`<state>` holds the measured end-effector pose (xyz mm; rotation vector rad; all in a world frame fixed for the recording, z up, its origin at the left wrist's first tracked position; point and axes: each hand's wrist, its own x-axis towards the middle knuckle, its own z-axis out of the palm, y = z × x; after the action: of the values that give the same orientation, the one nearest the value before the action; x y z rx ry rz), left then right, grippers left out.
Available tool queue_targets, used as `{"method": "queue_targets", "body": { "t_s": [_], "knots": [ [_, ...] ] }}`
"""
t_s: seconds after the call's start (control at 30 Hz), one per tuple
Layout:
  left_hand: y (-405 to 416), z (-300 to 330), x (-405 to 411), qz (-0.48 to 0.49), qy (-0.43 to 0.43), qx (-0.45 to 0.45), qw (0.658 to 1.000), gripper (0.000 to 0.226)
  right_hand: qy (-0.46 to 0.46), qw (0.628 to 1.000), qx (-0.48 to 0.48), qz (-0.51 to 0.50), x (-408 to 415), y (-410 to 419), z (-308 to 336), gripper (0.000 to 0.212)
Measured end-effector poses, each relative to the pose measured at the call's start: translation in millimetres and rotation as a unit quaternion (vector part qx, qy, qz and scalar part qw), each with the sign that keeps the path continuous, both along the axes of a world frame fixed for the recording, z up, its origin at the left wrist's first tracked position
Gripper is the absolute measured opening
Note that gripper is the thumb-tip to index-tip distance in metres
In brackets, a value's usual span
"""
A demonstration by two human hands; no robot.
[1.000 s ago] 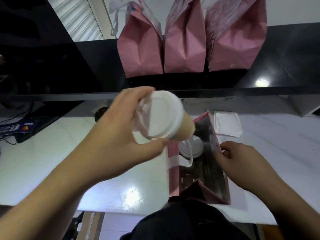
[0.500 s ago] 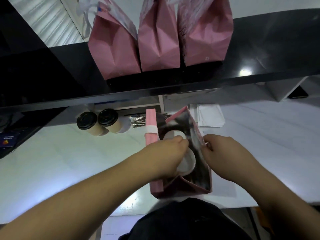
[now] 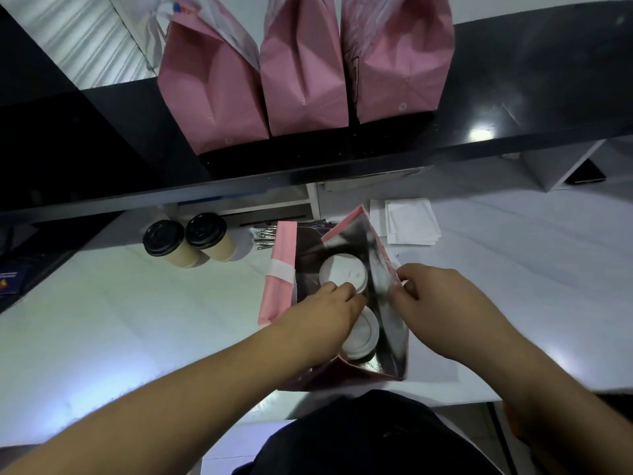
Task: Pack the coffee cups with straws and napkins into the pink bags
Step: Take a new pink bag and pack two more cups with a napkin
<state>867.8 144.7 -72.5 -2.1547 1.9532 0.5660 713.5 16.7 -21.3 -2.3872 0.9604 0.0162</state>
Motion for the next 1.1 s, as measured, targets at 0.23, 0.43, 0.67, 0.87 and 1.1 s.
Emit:
{"method": "queue_targets", "body": {
  "t_s": [0.23, 0.43, 0.67, 0.87, 1.1],
  "knots": [
    [-1, -8, 5, -0.026, -0.006, -0.01, 1.0, 0.055, 0.034, 0.999, -0.019, -0.017, 9, 2, 3, 0.02],
    [-6, -18, 10, -0.064, -0.032, 0.005, 0.997, 0.049, 0.073, 0.996, -0.045, -0.016, 28, 3, 1, 0.02],
    [-18, 27, 12, -0.052, 0.032, -0.089, 0.994, 0.032, 0.073, 0.994, -0.066, -0.046, 29, -3, -1, 0.024],
    [-21, 82, 72, 0.13, 0.161, -0.464, 0.861, 0.013, 0.067, 0.992, -0.067, -0.084, 23, -9, 1, 0.033],
    [7, -30, 180, 0.359, 0.051, -0.178, 0.915, 0.015, 0.107, 0.989, -0.053, -0.084, 24, -18, -1, 0.032]
  ]
}}
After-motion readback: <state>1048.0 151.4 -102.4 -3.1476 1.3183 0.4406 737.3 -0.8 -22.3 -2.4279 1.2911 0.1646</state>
